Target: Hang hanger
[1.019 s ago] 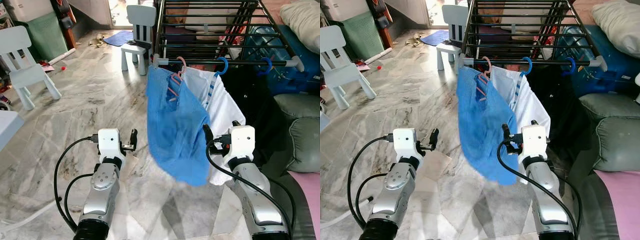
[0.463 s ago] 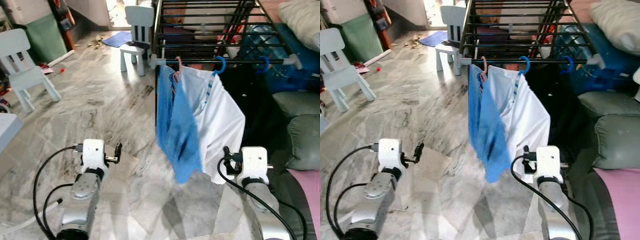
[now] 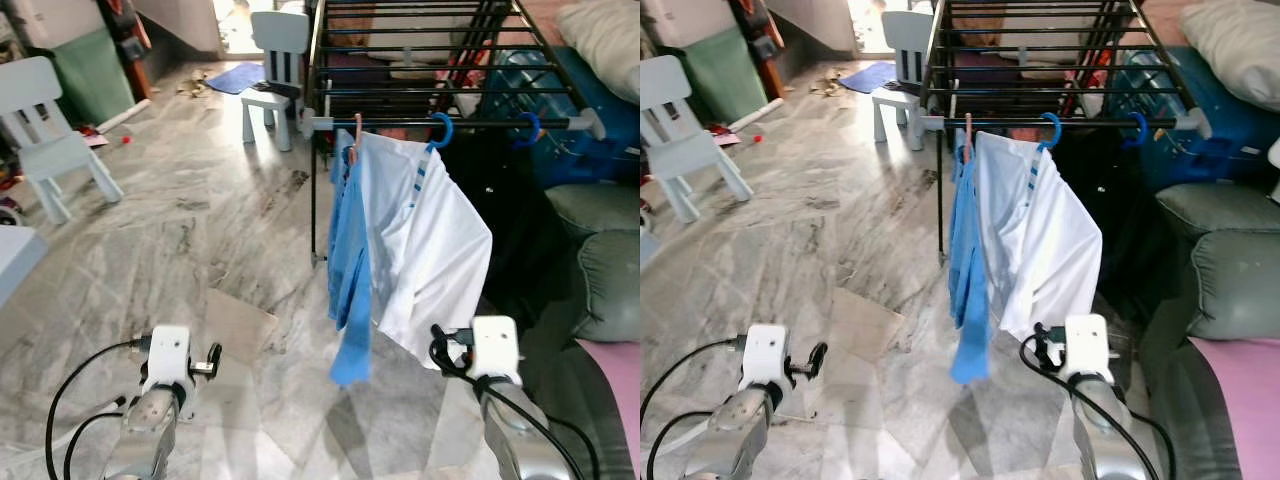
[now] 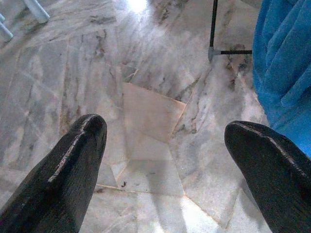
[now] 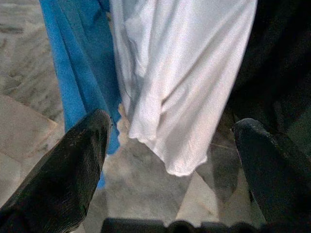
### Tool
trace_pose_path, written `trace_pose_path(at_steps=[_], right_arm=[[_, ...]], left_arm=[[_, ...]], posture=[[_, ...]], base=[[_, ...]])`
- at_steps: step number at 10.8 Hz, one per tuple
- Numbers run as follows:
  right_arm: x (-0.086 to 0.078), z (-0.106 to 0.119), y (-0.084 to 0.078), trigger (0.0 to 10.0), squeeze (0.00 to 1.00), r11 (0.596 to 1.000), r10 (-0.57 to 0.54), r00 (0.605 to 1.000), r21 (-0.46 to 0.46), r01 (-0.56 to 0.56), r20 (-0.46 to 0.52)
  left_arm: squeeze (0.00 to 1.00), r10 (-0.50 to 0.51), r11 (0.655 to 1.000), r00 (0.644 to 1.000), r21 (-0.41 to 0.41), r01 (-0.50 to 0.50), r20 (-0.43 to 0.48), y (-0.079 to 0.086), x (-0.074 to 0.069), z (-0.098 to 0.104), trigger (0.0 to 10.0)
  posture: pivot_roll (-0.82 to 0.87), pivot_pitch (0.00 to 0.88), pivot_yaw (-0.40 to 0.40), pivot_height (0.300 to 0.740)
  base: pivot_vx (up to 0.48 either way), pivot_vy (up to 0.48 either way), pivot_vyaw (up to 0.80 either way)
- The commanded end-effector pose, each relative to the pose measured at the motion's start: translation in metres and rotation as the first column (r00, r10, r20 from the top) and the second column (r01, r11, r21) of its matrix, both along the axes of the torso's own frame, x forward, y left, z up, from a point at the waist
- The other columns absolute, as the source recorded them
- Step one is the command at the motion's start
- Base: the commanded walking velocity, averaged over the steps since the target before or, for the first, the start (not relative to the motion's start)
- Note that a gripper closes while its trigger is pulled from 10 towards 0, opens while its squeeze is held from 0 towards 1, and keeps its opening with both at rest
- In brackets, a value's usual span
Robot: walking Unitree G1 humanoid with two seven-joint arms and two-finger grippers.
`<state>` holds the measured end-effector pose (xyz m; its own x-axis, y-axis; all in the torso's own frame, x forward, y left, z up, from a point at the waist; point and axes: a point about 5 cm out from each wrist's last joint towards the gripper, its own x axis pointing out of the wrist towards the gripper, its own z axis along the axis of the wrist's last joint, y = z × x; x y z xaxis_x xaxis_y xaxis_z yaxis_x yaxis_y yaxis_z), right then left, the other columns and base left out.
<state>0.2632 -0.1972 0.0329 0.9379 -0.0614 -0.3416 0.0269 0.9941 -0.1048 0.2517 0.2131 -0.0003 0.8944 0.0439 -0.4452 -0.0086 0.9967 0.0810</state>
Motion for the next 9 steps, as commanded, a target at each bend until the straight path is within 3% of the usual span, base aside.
trace_pose_path(at_steps=[1, 2, 5, 7, 9], right_arm=[[0.006, 0.004, 0.007, 10.0, 0.00, 1.000, 0.021, 0.999, 0.018, -0.022, 0.024], [0.016, 0.009, 0.019, 10.0, 0.00, 0.998, 0.052, 0.997, 0.038, -0.054, 0.056], [0.023, 0.020, 0.034, 10.0, 0.00, 0.990, 0.132, 0.983, 0.027, -0.137, 0.125], [0.019, 0.023, 0.029, 10.0, 0.00, 0.991, 0.132, 0.981, -0.011, -0.132, 0.143], [0.020, 0.029, 0.025, 10.0, 0.00, 0.990, 0.138, 0.975, -0.063, -0.129, 0.176]], left_arm=[[0.00, -0.007, 1.000, 0.999, 0.013, 0.007, 0.049, 0.002, 0.009, 0.009, 10.0], [0.00, -0.021, 0.999, 0.993, -0.037, 0.026, 0.115, -0.009, 0.028, 0.023, 10.0], [0.00, -0.077, 0.993, 0.965, -0.067, 0.096, 0.252, -0.021, 0.055, 0.053, 10.0], [0.00, -0.063, 0.992, 0.958, -0.083, 0.090, 0.281, -0.021, 0.058, 0.061, 10.0], [0.00, -0.060, 0.992, 0.961, -0.093, 0.088, 0.270, -0.023, 0.055, 0.055, 10.0]], posture=[[-0.06, 0.000, 0.048, 0.740], [-0.06, 0.000, 0.046, 0.740], [-0.08, 0.007, 0.037, 0.740], [-0.09, 0.031, 0.025, 0.740], [-0.09, 0.033, 0.028, 0.740]], base=[[0.000, 0.000, 0.00], [0.000, 0.000, 0.00], [0.205, 0.000, 0.00], [0.302, 0.197, 0.00], [0.276, 0.394, 0.00]])
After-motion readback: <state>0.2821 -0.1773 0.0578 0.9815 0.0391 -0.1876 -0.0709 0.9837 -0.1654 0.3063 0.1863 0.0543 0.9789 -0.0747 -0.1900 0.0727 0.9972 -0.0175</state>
